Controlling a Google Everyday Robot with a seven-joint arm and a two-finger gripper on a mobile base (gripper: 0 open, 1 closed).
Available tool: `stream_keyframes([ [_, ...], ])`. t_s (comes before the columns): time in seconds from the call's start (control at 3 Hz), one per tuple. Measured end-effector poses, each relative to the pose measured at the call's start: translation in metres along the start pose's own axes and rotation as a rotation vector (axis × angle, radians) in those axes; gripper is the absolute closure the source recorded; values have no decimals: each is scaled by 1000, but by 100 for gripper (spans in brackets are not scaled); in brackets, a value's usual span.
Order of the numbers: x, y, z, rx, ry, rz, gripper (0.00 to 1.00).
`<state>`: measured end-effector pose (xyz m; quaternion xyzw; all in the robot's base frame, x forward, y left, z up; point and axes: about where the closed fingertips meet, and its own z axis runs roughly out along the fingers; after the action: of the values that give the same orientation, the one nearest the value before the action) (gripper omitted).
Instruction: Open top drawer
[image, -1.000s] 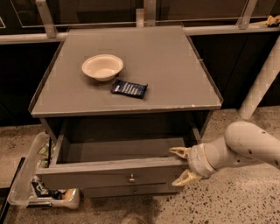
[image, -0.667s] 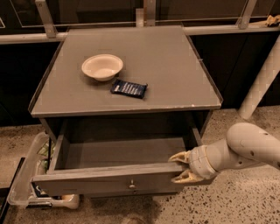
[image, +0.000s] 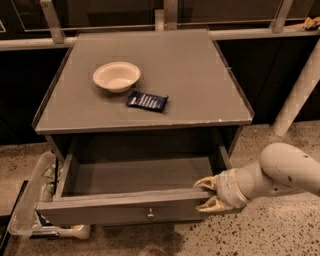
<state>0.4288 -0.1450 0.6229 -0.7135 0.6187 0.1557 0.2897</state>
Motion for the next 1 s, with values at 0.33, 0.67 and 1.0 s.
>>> stream_keyframes([
  [0.33,-1,0,0,0,0,0,83],
  [0.67,-1,0,0,0,0,0,60],
  [1.0,-1,0,0,0,0,0,36],
])
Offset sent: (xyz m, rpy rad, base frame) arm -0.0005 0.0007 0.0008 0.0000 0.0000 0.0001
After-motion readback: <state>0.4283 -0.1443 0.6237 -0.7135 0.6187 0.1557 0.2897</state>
